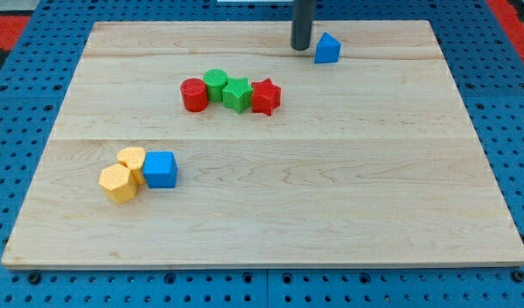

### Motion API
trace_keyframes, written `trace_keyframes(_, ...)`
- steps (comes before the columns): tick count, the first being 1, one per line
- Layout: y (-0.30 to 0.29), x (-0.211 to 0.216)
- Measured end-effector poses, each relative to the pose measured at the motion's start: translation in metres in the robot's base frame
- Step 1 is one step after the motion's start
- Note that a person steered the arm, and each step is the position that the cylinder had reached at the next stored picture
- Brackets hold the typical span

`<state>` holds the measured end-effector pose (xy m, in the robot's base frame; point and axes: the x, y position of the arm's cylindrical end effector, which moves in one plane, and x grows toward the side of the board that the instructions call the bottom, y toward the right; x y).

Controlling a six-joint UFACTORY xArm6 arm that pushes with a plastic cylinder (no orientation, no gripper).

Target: Move your arm towards the red circle

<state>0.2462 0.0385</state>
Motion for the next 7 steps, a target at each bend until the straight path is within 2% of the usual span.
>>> trace_keyframes(1, -0.065, 0.0)
trace_keyframes(2, -0.117, 0.024)
trace_keyframes(4, -0.195, 0.039)
trace_keyframes(5, -0.23, 0.043)
trace_keyframes(7, -0.248, 0.044)
